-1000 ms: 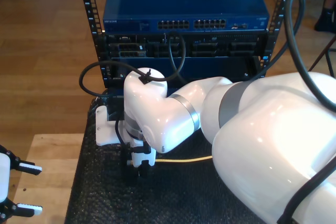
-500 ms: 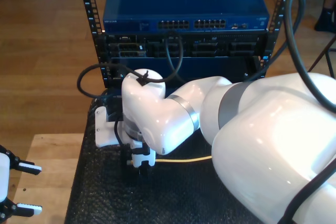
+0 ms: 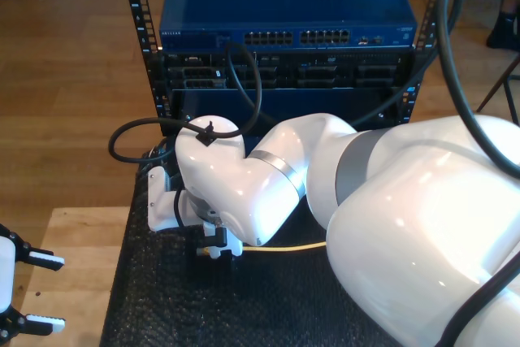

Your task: Grab the cable and plug it in

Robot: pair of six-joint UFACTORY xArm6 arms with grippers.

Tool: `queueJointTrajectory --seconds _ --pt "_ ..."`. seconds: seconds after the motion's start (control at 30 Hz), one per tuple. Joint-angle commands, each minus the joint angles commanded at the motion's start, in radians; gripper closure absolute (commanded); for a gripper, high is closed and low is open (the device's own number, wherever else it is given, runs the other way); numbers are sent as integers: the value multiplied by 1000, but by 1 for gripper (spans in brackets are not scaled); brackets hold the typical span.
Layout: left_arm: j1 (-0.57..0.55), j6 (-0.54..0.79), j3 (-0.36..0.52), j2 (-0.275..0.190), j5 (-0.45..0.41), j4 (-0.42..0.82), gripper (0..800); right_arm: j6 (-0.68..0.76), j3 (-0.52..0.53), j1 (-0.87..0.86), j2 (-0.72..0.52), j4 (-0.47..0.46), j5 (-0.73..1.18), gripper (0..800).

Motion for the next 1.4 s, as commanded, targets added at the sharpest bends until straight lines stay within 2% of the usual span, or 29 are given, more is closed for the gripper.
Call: queueJointTrajectory --seconds 0.97,1.4 --pt "0 0 0 0 0 0 0 0 -14 28 6 2 0 437" --pt "0 0 0 0 0 0 0 2 -8 28 6 -2 -3 545"
